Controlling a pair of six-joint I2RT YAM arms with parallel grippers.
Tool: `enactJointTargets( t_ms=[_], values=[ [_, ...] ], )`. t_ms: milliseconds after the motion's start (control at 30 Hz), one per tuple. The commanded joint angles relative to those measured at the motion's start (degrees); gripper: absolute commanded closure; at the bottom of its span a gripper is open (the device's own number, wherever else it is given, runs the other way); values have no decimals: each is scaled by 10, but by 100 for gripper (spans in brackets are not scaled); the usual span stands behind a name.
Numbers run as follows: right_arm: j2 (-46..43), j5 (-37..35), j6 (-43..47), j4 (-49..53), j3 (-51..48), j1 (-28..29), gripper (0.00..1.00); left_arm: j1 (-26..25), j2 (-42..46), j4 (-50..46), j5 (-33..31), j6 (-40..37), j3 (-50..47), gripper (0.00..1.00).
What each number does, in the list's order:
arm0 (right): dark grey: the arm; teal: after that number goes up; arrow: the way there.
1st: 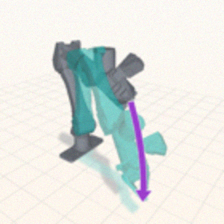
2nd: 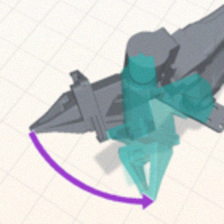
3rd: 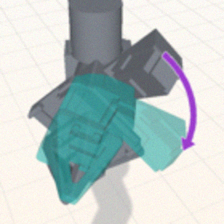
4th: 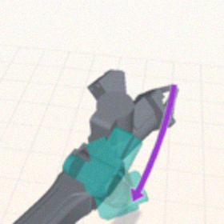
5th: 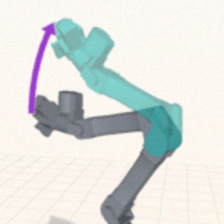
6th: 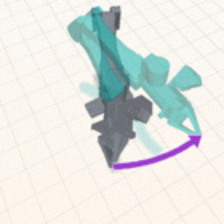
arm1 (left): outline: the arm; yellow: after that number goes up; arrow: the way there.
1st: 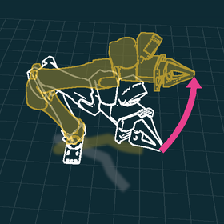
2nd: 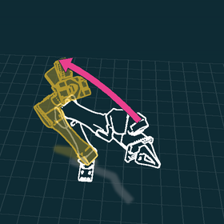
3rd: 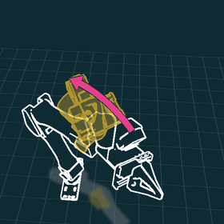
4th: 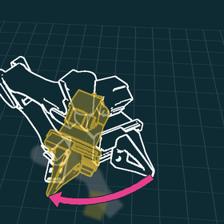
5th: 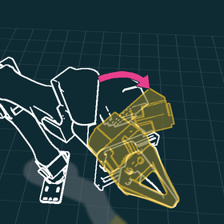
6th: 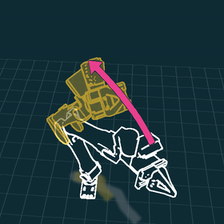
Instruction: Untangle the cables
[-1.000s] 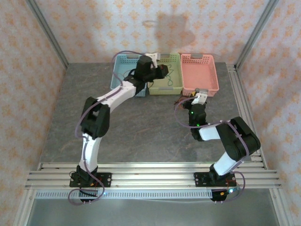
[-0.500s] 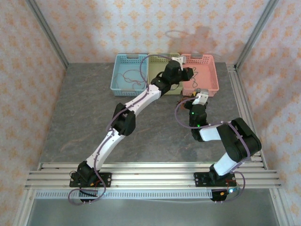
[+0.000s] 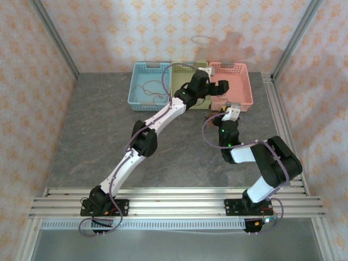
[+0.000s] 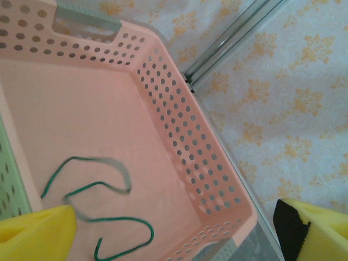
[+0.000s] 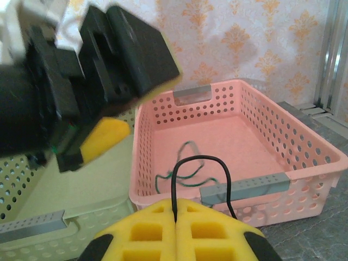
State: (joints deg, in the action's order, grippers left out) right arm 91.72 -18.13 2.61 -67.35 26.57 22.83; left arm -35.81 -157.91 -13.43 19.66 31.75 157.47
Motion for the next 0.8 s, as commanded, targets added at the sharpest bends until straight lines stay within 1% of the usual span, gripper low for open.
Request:
enactJointTargets(
  t_ms=[0,67,133,200,233,300,367,400,433,500,567,600,667,733,767],
  values=[
    [-3,12,1,-19,4,1,100,3,111,-53,-42,-65,21,6],
    [-4,15,1,-23,3,1,100,9,138,-90,-53,-74,5,6],
    [-5,28,1,-32,1,0,100,16,173,-134,-73,-77,-25,8],
    [-7,57,0,-34,1,1,100,23,229,-166,-87,-89,-97,14],
    [-6,74,-1,-32,3,1,100,25,265,-167,-101,-94,-151,17],
    [-5,124,-6,-27,10,2,100,29,376,-91,-127,-100,-340,19],
    [-2,184,0,-22,20,10,100,40,514,21,-151,-89,-558,19],
    [-1,213,-3,-24,23,13,100,48,561,52,-156,-76,-632,20],
    [2,258,-4,-31,26,18,100,63,611,76,-153,-62,-712,22],
    [18,364,-15,-42,40,23,100,87,692,113,-142,-42,-838,25],
    [46,476,-66,-67,64,23,100,102,757,126,-137,-45,-943,30],
    [63,522,-82,-82,77,25,100,106,779,120,-132,-50,-973,30],
    [101,581,-122,-125,100,27,100,110,809,91,-120,-63,-1016,31],
    [110,603,-141,-131,110,30,100,110,817,52,-99,-69,-1025,31],
    [111,603,-143,-132,109,31,100,110,815,36,-80,-72,-1026,31]
  ],
)
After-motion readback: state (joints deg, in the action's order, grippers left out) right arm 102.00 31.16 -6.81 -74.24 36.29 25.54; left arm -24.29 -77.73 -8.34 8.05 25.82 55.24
